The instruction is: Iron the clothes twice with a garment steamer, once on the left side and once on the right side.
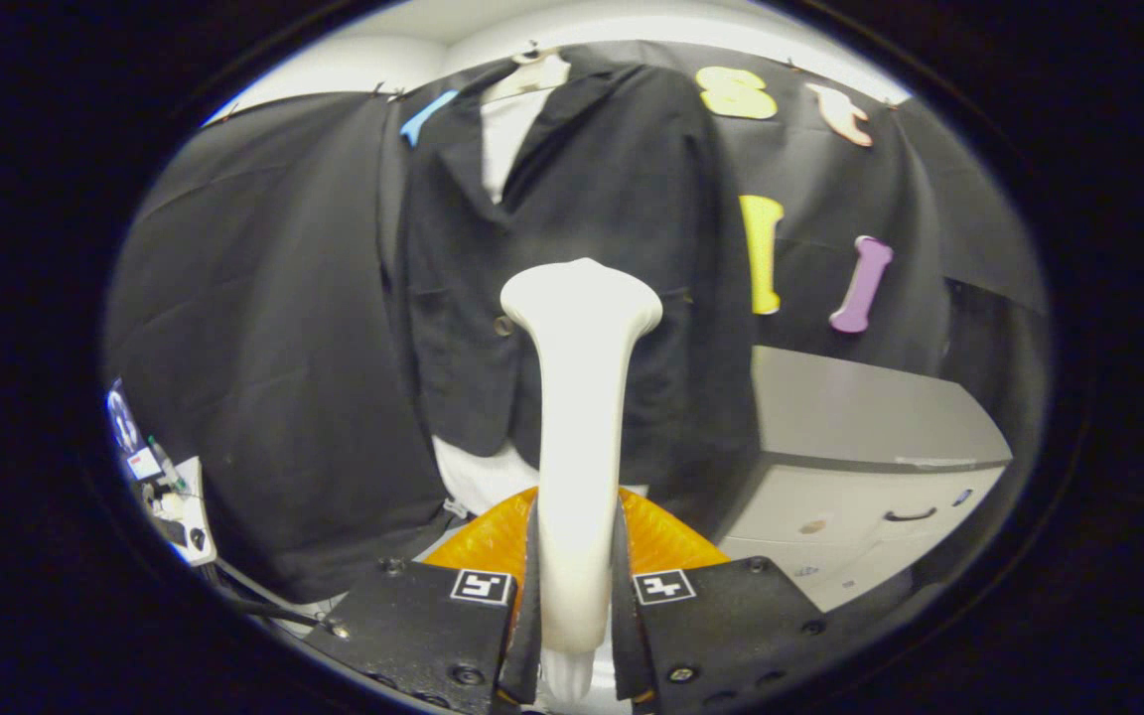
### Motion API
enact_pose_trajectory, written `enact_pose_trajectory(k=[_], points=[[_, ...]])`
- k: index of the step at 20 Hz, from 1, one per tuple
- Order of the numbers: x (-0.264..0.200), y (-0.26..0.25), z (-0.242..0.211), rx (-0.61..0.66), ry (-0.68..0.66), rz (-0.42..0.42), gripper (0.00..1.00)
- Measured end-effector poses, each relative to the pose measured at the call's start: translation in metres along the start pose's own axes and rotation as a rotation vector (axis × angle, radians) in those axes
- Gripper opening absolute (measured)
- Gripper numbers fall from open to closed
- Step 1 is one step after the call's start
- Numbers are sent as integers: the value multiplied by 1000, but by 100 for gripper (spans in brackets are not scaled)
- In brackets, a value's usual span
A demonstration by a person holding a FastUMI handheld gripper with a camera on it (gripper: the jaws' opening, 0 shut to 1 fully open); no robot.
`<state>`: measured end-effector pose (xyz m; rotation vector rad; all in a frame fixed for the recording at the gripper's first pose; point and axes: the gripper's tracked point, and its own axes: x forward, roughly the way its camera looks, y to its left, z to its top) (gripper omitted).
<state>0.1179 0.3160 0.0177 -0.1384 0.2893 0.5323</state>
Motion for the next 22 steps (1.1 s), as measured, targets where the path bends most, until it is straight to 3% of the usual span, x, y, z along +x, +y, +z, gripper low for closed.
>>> enact_pose_trajectory(k=[4,7,12,16,22], points=[[-47,-86,-14,79,-35,-90,31],[-108,-144,-28,143,-55,-167,31],[-184,-223,-74,221,-69,-265,31],[-232,-253,-107,258,-76,-289,31],[-269,-256,-162,286,-67,-330,31]])
